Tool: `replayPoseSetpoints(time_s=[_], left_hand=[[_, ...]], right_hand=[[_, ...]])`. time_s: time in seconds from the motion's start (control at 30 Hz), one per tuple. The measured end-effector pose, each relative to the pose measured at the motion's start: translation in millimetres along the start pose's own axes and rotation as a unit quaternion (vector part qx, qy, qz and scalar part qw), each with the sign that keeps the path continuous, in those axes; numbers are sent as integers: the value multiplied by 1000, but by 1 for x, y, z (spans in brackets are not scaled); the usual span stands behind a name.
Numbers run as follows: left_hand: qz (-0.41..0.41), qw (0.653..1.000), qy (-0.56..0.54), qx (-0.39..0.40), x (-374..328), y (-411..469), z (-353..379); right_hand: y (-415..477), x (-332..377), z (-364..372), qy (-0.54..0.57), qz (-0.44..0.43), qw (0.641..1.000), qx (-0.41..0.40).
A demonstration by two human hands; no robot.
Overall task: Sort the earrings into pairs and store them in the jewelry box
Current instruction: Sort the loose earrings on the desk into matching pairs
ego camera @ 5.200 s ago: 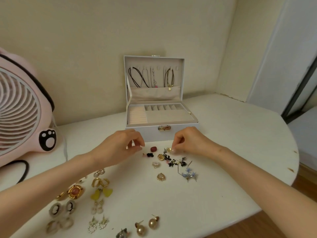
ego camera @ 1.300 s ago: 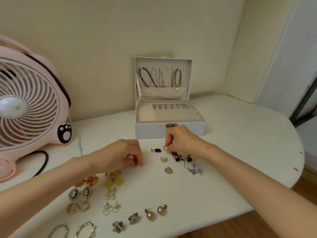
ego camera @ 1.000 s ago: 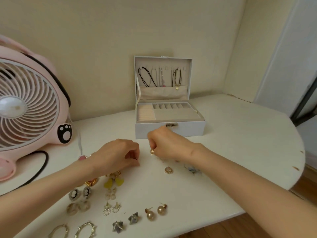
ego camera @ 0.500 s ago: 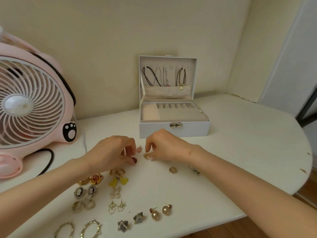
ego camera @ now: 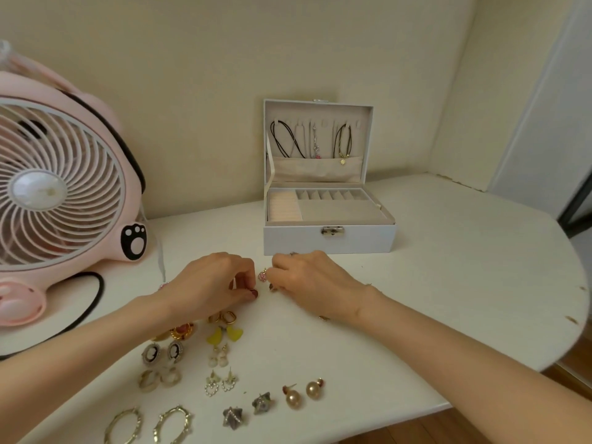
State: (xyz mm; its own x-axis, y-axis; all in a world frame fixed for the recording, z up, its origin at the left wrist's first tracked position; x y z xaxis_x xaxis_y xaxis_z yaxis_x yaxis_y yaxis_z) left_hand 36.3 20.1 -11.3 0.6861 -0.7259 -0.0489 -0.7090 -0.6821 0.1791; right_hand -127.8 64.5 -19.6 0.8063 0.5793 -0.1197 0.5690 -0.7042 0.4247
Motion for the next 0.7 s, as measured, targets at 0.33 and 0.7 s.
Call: replayPoseSetpoints(time_s=[0.33,0.7], left_hand=[[-5,1000,-14,4,-1,0,0],[-13,999,-34,7,0,0,-2]], right_hand=[[-11,-3,-9,193,123,973,29],[2,-6,-11,438,337,831,60]])
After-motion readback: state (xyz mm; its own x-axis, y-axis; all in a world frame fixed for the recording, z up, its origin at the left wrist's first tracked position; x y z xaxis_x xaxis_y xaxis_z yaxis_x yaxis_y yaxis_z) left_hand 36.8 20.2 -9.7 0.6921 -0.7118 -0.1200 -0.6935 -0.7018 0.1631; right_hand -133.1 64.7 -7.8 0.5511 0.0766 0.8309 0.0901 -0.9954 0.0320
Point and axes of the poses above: each hand's wrist, its own y-axis towards the middle knuckle, its own z-axis out of the palm, x = y × z, the point moved 2 cm from there along y, towards the middle knuckle, and after that the axes turned 6 degrees about y, right-handed, at the moved point
